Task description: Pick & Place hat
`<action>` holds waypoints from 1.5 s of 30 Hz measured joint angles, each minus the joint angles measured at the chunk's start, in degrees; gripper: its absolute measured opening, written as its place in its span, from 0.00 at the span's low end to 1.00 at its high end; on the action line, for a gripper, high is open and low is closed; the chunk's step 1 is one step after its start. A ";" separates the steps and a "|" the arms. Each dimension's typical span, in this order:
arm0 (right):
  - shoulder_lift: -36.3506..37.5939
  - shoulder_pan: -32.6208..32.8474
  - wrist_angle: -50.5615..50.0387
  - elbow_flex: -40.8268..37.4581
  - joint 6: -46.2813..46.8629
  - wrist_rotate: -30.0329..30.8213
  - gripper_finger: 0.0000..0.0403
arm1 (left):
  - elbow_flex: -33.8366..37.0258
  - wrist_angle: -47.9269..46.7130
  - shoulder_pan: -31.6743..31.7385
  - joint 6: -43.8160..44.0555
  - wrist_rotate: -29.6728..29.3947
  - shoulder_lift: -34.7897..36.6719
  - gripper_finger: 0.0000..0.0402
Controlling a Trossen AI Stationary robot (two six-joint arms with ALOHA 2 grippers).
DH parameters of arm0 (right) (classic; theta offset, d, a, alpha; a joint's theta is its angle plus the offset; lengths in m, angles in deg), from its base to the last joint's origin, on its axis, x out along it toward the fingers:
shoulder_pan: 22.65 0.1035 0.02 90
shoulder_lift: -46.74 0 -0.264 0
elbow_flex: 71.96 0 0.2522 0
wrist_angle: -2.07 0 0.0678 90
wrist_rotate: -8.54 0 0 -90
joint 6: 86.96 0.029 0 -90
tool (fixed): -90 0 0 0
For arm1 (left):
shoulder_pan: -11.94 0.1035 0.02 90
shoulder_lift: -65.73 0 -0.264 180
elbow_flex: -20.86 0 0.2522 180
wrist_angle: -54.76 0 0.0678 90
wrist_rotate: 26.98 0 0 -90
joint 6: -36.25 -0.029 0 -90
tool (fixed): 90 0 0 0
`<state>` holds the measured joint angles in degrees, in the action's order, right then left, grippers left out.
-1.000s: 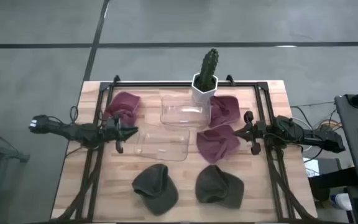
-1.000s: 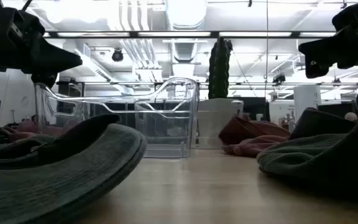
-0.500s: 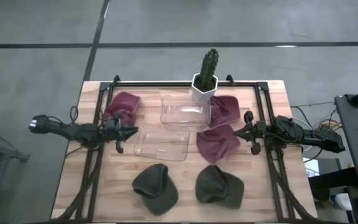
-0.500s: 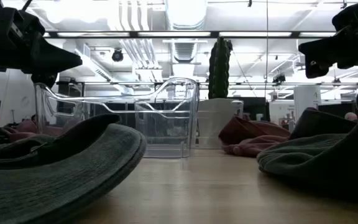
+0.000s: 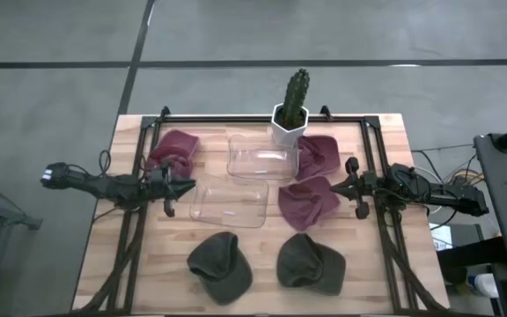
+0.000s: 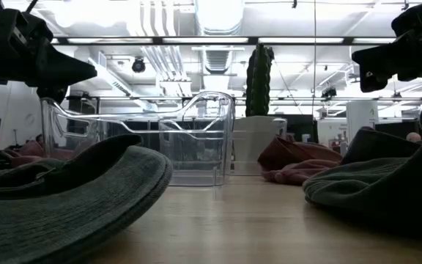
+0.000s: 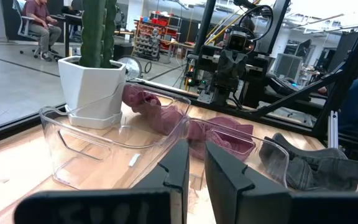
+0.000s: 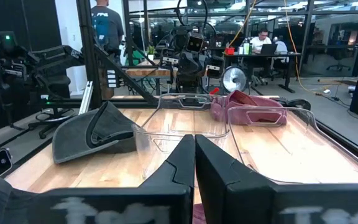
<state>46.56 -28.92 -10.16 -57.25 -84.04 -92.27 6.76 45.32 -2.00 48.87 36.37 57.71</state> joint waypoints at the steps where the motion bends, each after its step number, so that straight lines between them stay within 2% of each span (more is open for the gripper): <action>1: 0.00 0.00 -0.01 -0.02 0.00 -0.02 0.02 | 0.00 0.00 0.00 0.00 0.00 -0.01 0.11; 10: 0.00 0.00 0.01 0.00 0.00 0.00 0.02 | 0.00 0.00 0.01 0.00 0.00 -0.01 0.11; 11: 0.00 0.01 0.01 -0.01 -0.94 0.04 0.02 | 0.00 0.00 0.01 0.00 0.00 0.01 0.11; 16: 0.02 -0.01 0.56 -0.02 -18.08 1.84 0.02 | 0.00 0.00 -0.01 -0.02 0.00 -0.01 0.11; 23: -0.01 -0.01 0.79 -0.02 -18.50 1.86 0.02 | 0.00 0.00 0.00 0.00 0.00 0.00 0.11; 25: 0.00 0.01 2.12 -0.02 -11.56 1.80 0.02 | 0.00 0.00 0.01 0.00 0.00 -0.01 0.11; 32: 0.00 0.01 12.33 -0.02 37.89 1.84 0.02 | 0.00 0.00 0.01 -1.04 -0.09 -0.01 0.11; 35: 0.00 0.01 18.28 -0.02 54.41 3.11 0.02 | 0.00 0.17 0.01 -1.69 -0.48 -0.01 0.11; 37: -0.02 0.01 22.43 -0.02 60.09 6.61 0.02 | 0.00 0.27 0.01 0.03 -0.48 -0.01 0.11; 40: 0.04 0.01 26.76 0.00 62.17 14.56 0.02 | 0.00 0.50 0.02 6.03 -0.86 -0.05 0.11; 45: -0.62 0.01 27.57 0.00 70.11 24.93 0.02 | 0.00 1.92 0.03 20.58 -2.02 -0.24 0.11</action>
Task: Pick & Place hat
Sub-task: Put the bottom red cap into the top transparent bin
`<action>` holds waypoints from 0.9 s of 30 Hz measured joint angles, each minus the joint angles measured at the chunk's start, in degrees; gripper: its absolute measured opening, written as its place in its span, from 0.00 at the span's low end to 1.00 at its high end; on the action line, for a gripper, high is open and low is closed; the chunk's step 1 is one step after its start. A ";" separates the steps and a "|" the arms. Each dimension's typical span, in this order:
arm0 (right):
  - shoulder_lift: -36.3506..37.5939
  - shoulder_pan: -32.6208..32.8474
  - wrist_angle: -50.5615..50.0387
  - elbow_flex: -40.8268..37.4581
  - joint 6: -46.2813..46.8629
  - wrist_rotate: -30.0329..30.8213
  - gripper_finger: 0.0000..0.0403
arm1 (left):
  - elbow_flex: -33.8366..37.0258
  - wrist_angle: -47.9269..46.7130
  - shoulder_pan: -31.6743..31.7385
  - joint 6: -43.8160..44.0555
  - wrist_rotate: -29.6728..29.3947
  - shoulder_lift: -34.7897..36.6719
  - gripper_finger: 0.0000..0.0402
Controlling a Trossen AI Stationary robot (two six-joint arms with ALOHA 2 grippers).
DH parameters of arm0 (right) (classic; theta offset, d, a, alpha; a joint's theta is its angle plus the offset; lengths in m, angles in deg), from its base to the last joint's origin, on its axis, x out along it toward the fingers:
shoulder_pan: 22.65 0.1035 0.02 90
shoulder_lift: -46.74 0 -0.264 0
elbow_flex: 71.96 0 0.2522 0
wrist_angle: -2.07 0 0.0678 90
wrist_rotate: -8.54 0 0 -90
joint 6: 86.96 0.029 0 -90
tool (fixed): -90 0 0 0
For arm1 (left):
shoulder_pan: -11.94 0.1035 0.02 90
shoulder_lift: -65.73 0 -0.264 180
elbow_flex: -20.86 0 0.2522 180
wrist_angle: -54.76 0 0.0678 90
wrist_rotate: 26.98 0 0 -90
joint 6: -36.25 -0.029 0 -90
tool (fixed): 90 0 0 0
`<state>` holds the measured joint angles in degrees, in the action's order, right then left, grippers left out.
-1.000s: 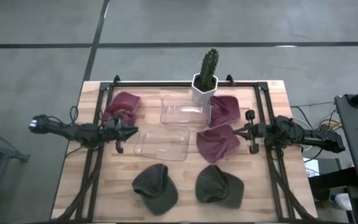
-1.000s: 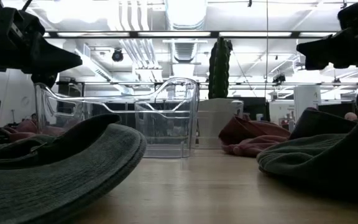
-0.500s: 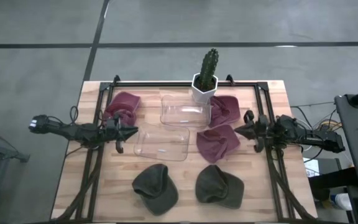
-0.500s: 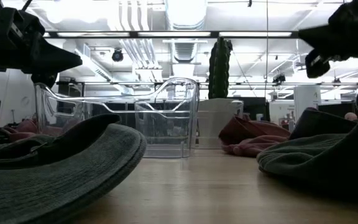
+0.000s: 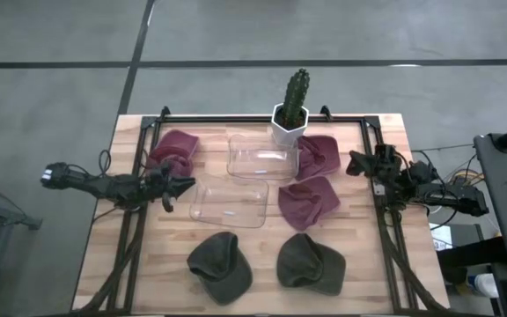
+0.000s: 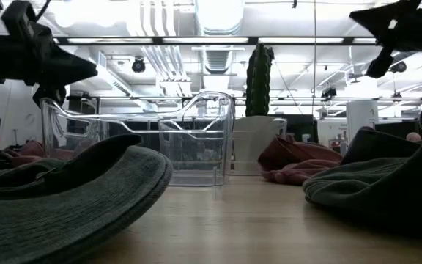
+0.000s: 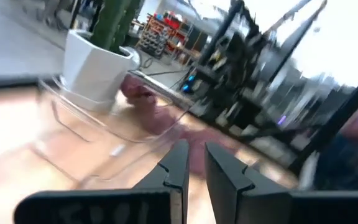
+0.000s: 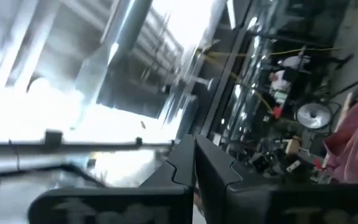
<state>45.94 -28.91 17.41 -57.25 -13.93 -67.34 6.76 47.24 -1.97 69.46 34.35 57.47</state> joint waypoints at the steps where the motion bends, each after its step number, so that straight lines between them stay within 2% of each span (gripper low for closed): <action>1: -0.64 -0.02 0.04 0.02 0.75 0.76 0.02 | 0.00 0.01 0.00 3.70 0.00 0.05 0.11; 6: -7.75 -0.02 -0.73 3.52 0.28 1.23 0.02 | 0.00 0.89 0.04 19.76 -2.23 0.09 0.11; 10: -17.66 -0.02 -9.77 10.98 0.34 0.68 0.04 | 0.00 1.33 0.04 30.79 -2.42 -0.01 0.11; 12: -23.07 -0.02 -17.17 15.99 0.25 -2.11 0.07 | 0.00 1.32 0.04 32.20 -2.43 -0.01 0.11; 17: -34.50 -0.01 -40.50 28.61 0.45 -13.95 0.21 | 0.00 2.22 0.02 34.91 -2.44 -0.01 0.11; 22: -42.87 -0.02 -69.20 38.61 3.54 -24.86 0.35 | 0.00 2.70 0.02 40.15 -2.42 -0.01 0.11; 24: -45.47 0.23 -79.62 41.23 4.12 -27.46 0.39 | 0.00 2.60 0.02 40.88 -2.43 -0.01 0.11; 27: -47.73 1.56 -87.97 43.20 3.71 -29.59 0.42 | 0.00 2.61 0.00 40.96 -2.44 -0.01 0.11</action>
<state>-1.79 -27.35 -70.56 -14.05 -10.22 -96.92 6.76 49.85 -1.97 110.42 31.91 57.46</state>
